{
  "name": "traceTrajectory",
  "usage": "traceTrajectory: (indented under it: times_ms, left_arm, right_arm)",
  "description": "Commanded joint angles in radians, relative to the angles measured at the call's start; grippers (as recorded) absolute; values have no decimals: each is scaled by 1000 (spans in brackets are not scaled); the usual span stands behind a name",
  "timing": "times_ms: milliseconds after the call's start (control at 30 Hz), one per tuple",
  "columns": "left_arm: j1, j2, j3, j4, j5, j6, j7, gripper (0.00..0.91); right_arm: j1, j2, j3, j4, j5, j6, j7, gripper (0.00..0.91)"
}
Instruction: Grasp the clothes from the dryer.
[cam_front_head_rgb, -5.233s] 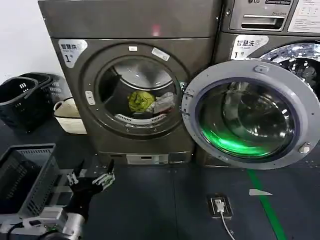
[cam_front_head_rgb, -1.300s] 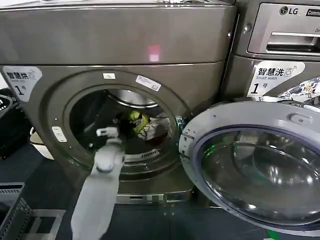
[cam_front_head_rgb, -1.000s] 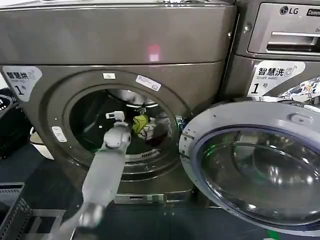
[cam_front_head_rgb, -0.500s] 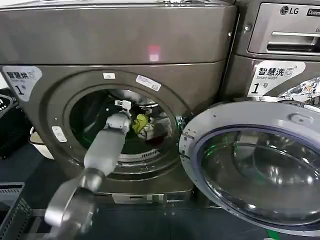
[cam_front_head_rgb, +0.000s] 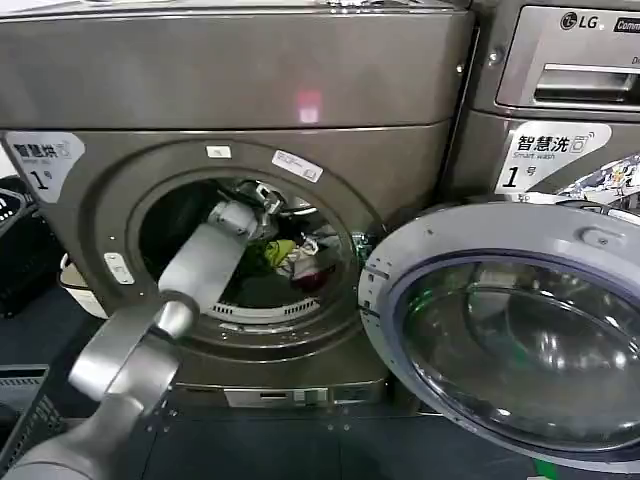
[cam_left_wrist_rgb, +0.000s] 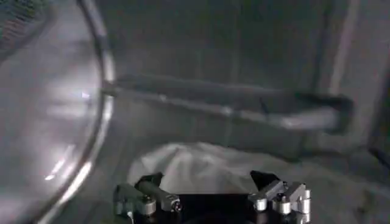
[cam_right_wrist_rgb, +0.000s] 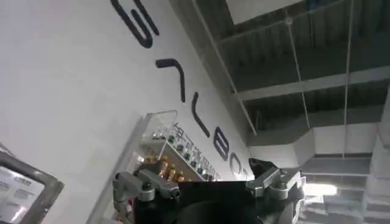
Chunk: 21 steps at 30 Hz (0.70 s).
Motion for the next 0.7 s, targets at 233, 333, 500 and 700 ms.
traceTrajectory:
  times_ms: [233, 333, 500, 700]
  left_arm:
    - [-19, -8, 156, 56, 187, -40, 157, 907]
    - [-12, -9, 163, 61, 181, -50, 148, 907]
    - [5, -19, 166, 86, 159, -43, 99, 907]
    - [15, -18, 146, 95, 146, -40, 1, 907]
  right_arm:
    - [7, 3, -17, 16, -21, -8, 4, 907]
    - [9, 10, -22, 19, -21, -7, 2, 907]
    - [3, 15, -17, 22, -21, 5, -4, 907]
    - [7, 23, -30, 30, -23, 14, -6, 907]
